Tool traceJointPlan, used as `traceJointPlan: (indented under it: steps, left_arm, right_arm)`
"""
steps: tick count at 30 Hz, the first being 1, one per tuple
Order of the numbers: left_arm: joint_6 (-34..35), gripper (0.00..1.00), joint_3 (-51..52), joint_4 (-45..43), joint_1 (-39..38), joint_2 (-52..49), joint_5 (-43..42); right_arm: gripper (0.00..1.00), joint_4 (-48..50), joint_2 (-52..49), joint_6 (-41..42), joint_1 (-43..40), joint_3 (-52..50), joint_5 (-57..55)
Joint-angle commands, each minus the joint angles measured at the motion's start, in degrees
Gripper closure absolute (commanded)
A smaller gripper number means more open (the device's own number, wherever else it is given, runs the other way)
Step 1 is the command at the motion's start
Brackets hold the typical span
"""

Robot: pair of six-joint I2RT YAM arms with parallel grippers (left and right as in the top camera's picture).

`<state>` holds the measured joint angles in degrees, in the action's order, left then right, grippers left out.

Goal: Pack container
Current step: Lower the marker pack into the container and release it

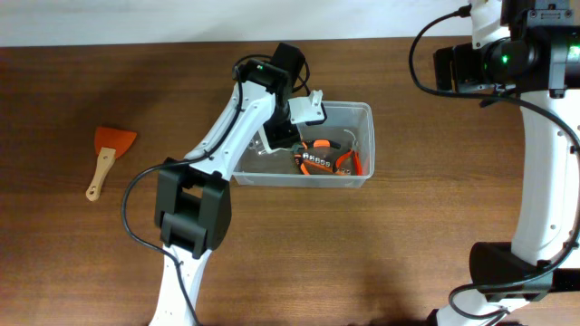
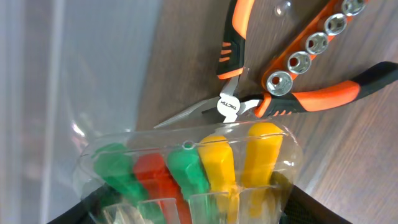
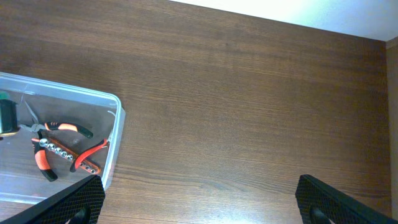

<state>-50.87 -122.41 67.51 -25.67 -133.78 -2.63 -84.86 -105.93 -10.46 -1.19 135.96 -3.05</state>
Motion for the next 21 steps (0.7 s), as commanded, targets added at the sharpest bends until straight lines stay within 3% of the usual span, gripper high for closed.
traceJointPlan:
  steps: [1,12,21]
  left_arm:
    - [-0.87,0.65,0.46,0.13,0.35,-1.38,-1.07]
    - [-0.85,0.57,0.57,3.96,0.5,-1.38,-0.83]
    - [-0.85,0.36,0.57,9.22,0.72,-1.38,-0.79]
  right_arm:
    - [0.01,-0.02,-0.2,0.5,-0.44,0.22,-0.66]
    - [0.01,0.0,-0.2,0.48,-0.46,0.22,-0.68]
    - [0.01,0.0,-0.2,0.48,-0.46,0.22,-0.68]
